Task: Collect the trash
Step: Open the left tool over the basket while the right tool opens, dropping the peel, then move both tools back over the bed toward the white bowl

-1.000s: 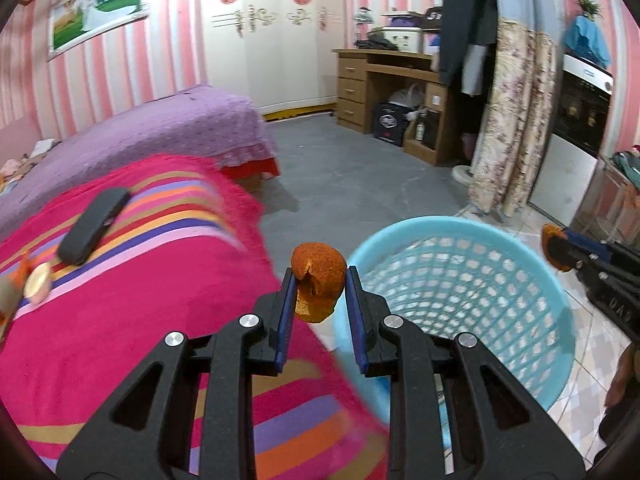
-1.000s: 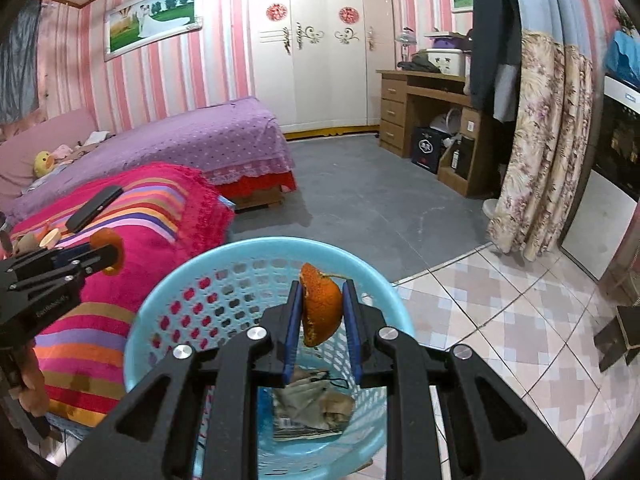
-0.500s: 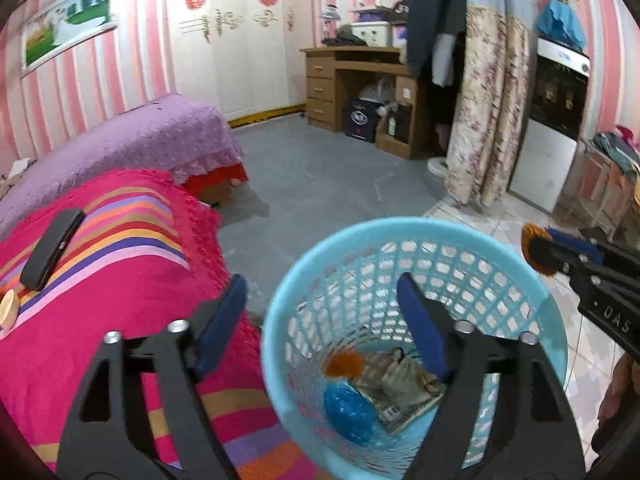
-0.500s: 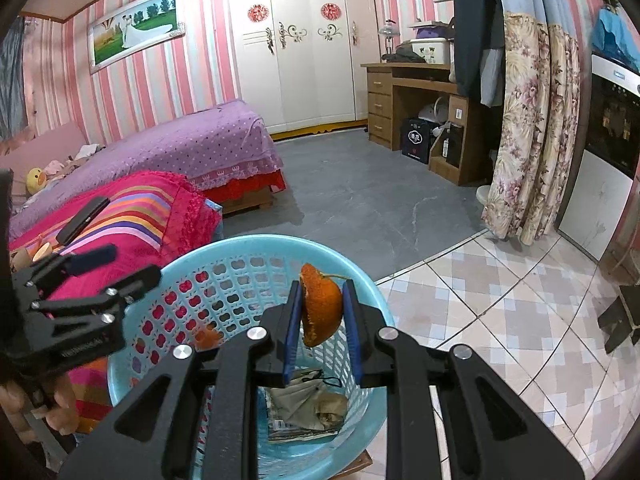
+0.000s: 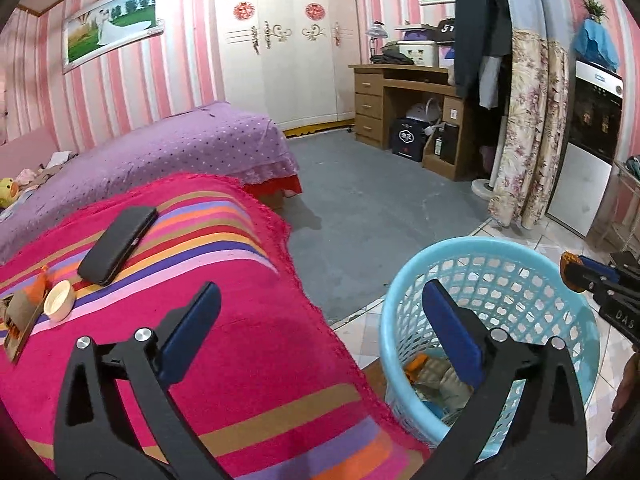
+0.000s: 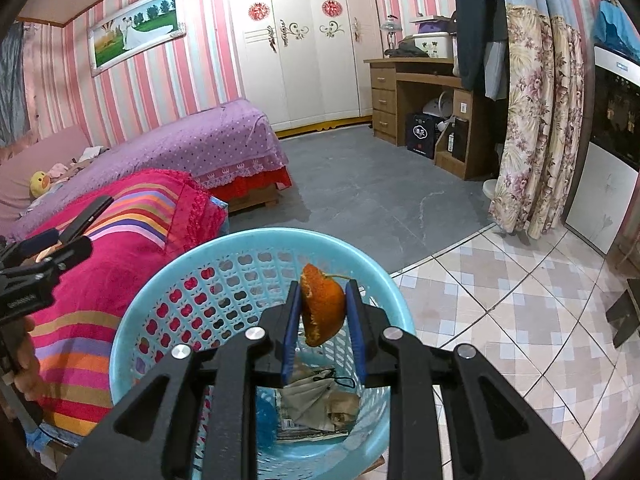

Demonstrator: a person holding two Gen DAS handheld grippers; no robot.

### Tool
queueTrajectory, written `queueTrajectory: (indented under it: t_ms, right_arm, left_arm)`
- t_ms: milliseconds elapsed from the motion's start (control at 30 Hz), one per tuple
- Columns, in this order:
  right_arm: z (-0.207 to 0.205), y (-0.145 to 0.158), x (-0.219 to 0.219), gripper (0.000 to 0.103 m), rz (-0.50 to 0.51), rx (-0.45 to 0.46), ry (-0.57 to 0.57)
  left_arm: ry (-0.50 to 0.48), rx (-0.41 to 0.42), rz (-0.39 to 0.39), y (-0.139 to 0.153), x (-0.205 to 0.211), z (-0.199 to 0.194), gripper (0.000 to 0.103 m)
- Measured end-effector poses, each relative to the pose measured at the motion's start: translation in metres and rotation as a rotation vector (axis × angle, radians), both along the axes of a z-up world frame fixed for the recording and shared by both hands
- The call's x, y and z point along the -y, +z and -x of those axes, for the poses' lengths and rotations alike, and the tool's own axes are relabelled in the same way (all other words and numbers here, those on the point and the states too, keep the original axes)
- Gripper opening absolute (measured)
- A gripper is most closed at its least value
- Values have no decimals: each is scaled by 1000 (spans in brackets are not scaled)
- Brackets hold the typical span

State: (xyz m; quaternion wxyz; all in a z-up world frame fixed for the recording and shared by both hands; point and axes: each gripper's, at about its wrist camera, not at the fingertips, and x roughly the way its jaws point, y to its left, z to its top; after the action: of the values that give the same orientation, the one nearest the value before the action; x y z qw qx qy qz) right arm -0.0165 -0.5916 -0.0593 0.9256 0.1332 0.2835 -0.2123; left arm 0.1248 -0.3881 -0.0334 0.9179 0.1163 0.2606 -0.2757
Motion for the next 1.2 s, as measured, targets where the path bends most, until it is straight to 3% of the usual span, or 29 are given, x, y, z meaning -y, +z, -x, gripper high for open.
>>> queueTrajectory:
  t_ms: [67,267,600,900,1200]
  right_arm:
    - [-2,-1,0,67,-4,-13,-21]
    - [6,17,-9,90,-8,71,-58]
    - [-9,43,-66,95,51,119,38]
    - [-44,54,-129,95,75,118,163]
    - [-74,53,-178,95,81,89,237]
  left_arm:
    - [6,7,2,2,-3,2,97]
    - [26,34,-3,9,-25,13,97]
    - [141,23,15,25,-103,12,97]
    - [298,55,14,39,-202,-7,97]
    - [409,-6,46,32,-288,-36,97]
